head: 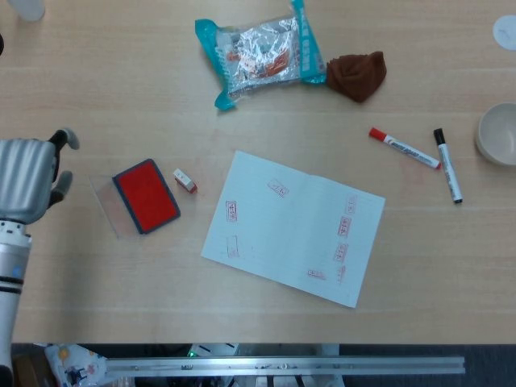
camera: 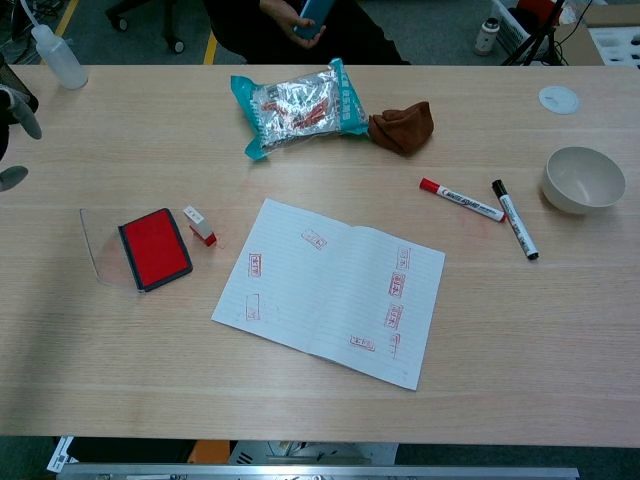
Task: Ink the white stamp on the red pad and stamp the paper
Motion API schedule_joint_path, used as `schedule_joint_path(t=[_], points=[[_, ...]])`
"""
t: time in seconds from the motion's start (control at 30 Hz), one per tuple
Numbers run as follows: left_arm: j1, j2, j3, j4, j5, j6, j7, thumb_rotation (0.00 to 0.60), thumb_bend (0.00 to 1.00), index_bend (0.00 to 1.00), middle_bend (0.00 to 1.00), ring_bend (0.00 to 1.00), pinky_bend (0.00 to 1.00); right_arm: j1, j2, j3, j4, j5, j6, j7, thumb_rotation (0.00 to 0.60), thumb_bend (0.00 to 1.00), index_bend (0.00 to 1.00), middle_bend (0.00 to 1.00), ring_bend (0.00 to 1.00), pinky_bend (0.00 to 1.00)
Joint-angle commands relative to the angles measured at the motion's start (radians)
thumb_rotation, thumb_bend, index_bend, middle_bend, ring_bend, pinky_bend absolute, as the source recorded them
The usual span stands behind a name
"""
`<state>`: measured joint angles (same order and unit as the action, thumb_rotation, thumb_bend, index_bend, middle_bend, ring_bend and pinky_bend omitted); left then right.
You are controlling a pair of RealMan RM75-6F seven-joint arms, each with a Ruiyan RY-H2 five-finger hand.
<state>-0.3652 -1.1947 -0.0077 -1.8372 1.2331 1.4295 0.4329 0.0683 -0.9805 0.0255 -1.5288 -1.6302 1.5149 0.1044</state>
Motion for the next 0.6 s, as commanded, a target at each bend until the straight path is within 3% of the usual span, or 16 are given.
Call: schedule_joint_path(t=[0.03,0.27,0.6], points=[[0.045,0.030,0.024,0.014,0.039,0.036,-0.054,0.600,0.26,0.42,0.74,0.78,1.00,0.002,-0.009,-0.004,0.007,-0.010,0.005,0.002,0.600,0.20,0.29,0.39,0.29,0.32],[0.135,0.053,0.061,0.030,0.128,0.124,-0.110,0.600,0.26,0.42,0.74,0.78,1.00,0.004,-0.019,-0.009,0.017,-0.032,0.023,0.015,0.600,0.20,0.29,0.39,0.29,0.32],[0.201,0.073,0.070,0.031,0.202,0.170,-0.143,0.600,0.26,0.43,0.74,0.78,1.00,0.013,-0.022,-0.020,0.014,-0.065,0.029,0.006,0.600,0.20,0.29,0.39,0.29,0.32]])
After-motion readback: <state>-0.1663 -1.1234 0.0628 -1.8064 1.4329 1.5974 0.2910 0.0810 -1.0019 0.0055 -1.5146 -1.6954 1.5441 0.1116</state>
